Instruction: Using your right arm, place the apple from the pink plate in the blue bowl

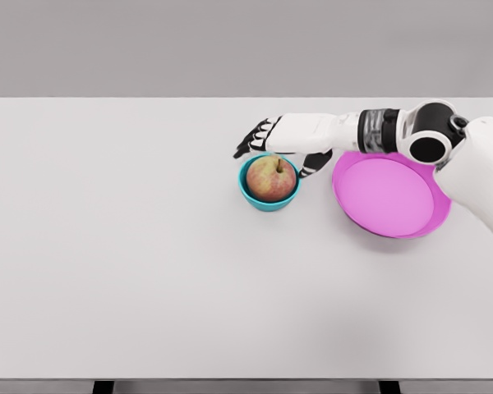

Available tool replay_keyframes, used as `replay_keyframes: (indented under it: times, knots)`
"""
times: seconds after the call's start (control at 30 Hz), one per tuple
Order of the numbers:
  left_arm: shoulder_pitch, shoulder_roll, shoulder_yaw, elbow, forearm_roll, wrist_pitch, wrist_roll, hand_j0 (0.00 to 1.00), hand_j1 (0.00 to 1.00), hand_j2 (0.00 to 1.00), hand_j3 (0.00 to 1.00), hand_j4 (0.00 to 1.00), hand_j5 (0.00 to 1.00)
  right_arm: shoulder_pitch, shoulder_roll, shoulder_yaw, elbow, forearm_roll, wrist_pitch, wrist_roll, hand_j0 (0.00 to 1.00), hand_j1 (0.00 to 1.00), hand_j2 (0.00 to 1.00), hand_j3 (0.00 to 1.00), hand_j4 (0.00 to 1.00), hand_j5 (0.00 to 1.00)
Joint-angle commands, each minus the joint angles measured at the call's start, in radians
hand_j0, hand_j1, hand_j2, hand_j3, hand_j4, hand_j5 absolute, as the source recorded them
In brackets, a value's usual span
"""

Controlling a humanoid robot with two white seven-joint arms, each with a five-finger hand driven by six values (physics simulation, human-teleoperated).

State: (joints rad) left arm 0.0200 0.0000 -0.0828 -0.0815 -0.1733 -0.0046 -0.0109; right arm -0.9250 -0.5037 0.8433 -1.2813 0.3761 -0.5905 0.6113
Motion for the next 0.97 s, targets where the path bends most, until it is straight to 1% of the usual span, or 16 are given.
replay_keyframes:
  times: [0.0, 0.03, 0.1, 0.13, 0.2, 0.27, 0.33, 0.37, 0.4, 0.43, 0.47, 0.5, 0.53, 0.57, 0.67, 0.93]
  knots:
    - [0.002, 0.0, 0.0, 0.0, 0.0, 0.0, 0.0, 1.0, 1.0, 1.0, 1.0, 1.0, 1.0, -0.002, -0.002, -0.009, -0.007, -0.005, 0.0, 0.0, 1.0, 1.0, 1.0, 1.0, 1.0, 1.0]
    - [0.002, 0.0, 0.0, 0.0, 0.0, 0.0, 0.0, 1.0, 1.0, 1.0, 1.0, 1.0, 1.0, -0.006, -0.013, -0.021, -0.015, -0.006, -0.008, 0.0, 1.0, 1.0, 1.0, 1.0, 1.0, 1.0]
    - [0.002, 0.0, 0.0, 0.0, 0.0, 0.0, 0.0, 1.0, 1.0, 1.0, 1.0, 1.0, 1.0, 0.001, -0.05, -0.102, -0.07, -0.008, -0.011, 0.0, 1.0, 1.0, 1.0, 1.0, 1.0, 1.0]
    - [0.0, 0.0, 0.0, -0.001, 0.0, 0.0, 0.0, 1.0, 1.0, 1.0, 1.0, 1.0, 1.0, 0.008, -0.087, -0.151, -0.124, -0.016, -0.011, 0.0, 1.0, 1.0, 1.0, 1.0, 1.0, 1.0]
    - [0.002, 0.0, 0.0, -0.001, 0.0, 0.0, 0.0, 1.0, 1.0, 1.0, 1.0, 1.0, 1.0, 0.04, -0.147, -0.207, -0.19, -0.019, -0.012, 0.0, 1.0, 1.0, 1.0, 1.0, 1.0, 1.0]
    - [0.0, 0.0, 0.0, 0.0, 0.0, 0.0, 0.0, 1.0, 1.0, 1.0, 1.0, 1.0, 1.0, 0.133, -0.225, -0.325, -0.256, -0.022, -0.014, 0.0, 1.0, 1.0, 1.0, 1.0, 1.0, 1.0]
    - [0.002, 0.0, 0.0, 0.0, 0.0, 0.0, 0.0, 1.0, 1.0, 1.0, 1.0, 1.0, 1.0, 0.187, -0.265, -0.366, -0.257, -0.023, -0.02, 0.0, 1.0, 1.0, 1.0, 1.0, 1.0, 1.0]
    - [0.002, 0.0, 0.0, 0.0, 0.0, 0.0, 0.0, 1.0, 1.0, 1.0, 1.0, 1.0, 1.0, 0.218, -0.306, -0.386, -0.257, -0.04, -0.02, 0.0, 1.0, 1.0, 1.0, 1.0, 1.0, 1.0]
    - [0.002, 0.0, 0.0, 0.0, 0.0, 0.0, -0.001, 1.0, 1.0, 1.0, 1.0, 1.0, 1.0, 0.258, -0.371, -0.417, -0.254, -0.097, -0.02, 0.0, 1.0, 1.0, 1.0, 1.0, 1.0, 1.0]
    - [0.002, 0.0, 0.0, 0.0, 0.0, 0.0, 0.0, 1.0, 1.0, 1.0, 1.0, 1.0, 1.0, 0.291, -0.375, -0.458, -0.25, -0.108, -0.02, 0.0, 1.0, 1.0, 1.0, 1.0, 1.0, 1.0]
    - [0.002, 0.0, 0.0, 0.0, 0.0, 0.0, 0.0, 1.0, 1.0, 1.0, 1.0, 1.0, 1.0, 0.356, -0.366, -0.524, -0.251, -0.108, -0.02, 0.0, 1.0, 1.0, 1.0, 1.0, 1.0, 1.0]
    - [0.002, 0.0, 0.0, 0.0, 0.0, 0.0, 0.0, 1.0, 1.0, 1.0, 1.0, 1.0, 1.0, 0.432, -0.331, -0.629, -0.253, -0.109, -0.02, 0.0, 1.0, 1.0, 1.0, 1.0, 1.0, 1.0]
    - [0.0, 0.0, 0.0, 0.0, 0.0, 0.0, 0.0, 1.0, 1.0, 1.0, 1.0, 1.0, 1.0, 0.517, -0.257, -0.737, -0.26, -0.103, -0.02, 0.0, 1.0, 1.0, 1.0, 1.0, 1.0, 1.0]
    - [0.002, 0.0, 0.0, 0.0, 0.0, 0.0, 0.0, 1.0, 1.0, 1.0, 1.0, 1.0, 1.0, 0.571, -0.208, -0.802, -0.262, -0.1, -0.02, 0.0, 1.0, 1.0, 1.0, 1.0, 1.0, 1.0]
    - [0.0, 0.0, 0.0, 0.0, 0.0, 0.0, 0.0, 1.0, 1.0, 1.0, 1.0, 1.0, 1.0, 0.589, -0.205, -0.811, -0.239, -0.095, -0.02, 0.0, 1.0, 1.0, 1.0, 1.0, 1.0, 1.0]
    - [0.002, 0.0, 0.0, 0.0, 0.0, 0.0, 0.0, 1.0, 1.0, 1.0, 1.0, 1.0, 1.0, 0.614, -0.173, -0.802, -0.234, -0.077, -0.02, 0.0, 1.0, 1.0, 1.0, 1.0, 1.0, 1.0]
